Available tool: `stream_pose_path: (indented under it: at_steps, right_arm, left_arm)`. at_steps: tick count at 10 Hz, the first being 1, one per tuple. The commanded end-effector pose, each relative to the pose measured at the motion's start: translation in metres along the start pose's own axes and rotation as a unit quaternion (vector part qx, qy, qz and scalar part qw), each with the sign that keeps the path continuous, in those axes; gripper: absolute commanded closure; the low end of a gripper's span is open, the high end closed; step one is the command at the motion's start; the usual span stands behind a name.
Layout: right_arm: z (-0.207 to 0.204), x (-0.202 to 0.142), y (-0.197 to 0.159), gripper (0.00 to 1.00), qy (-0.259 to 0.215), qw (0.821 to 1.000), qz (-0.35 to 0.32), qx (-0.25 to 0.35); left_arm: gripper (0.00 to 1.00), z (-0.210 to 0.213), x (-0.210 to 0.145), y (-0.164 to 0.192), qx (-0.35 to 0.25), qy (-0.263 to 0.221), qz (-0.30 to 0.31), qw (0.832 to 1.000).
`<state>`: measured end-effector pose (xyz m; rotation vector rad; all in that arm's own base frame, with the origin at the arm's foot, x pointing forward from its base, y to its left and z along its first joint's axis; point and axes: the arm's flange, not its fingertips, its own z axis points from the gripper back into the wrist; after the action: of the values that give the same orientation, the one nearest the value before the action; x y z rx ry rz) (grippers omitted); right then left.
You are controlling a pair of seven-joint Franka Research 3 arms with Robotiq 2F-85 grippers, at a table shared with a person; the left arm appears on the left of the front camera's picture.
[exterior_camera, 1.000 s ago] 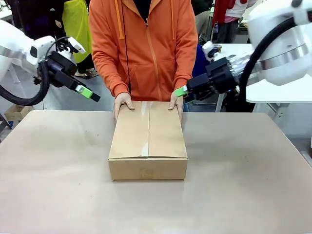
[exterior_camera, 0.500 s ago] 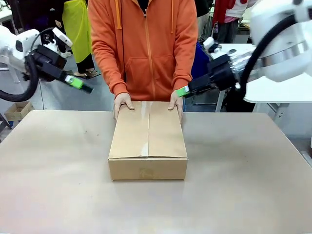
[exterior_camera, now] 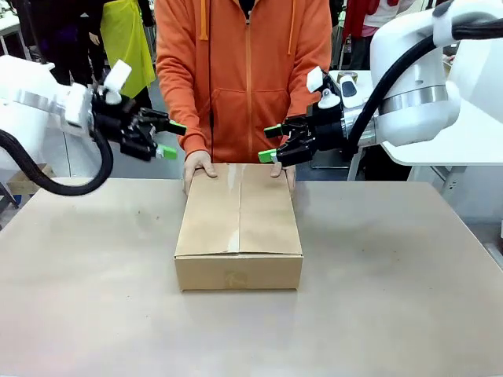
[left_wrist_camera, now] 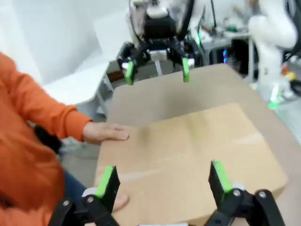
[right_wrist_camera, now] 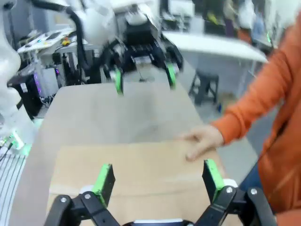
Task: Pack the gift set into the box.
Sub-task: Press and hold the closed box until the human finishes sealing it.
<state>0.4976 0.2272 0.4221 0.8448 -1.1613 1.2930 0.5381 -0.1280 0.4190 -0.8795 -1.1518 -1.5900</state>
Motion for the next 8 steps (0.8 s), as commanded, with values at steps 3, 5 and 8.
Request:
stream_pose_path:
  at_steps: [3, 5, 8]
  right_arm:
    - [0.000, 0.000, 0.000, 0.00, 0.000, 1.000, 0.000, 0.000]
    - [-0.020, -0.036, 0.007, 0.00, -0.025, 0.997, 0.018, 0.069]
    - [-0.039, -0.064, 0.002, 0.00, 0.007, 0.992, 0.011, 0.123]
  left_arm:
    - [0.00, -0.016, -0.009, -0.009, -0.003, -0.002, -0.052, 0.999]
    - [0.00, -0.030, -0.012, -0.015, -0.007, -0.006, -0.060, 0.998]
    - [0.00, -0.068, -0.030, -0.015, 0.031, -0.035, -0.011, 0.999]
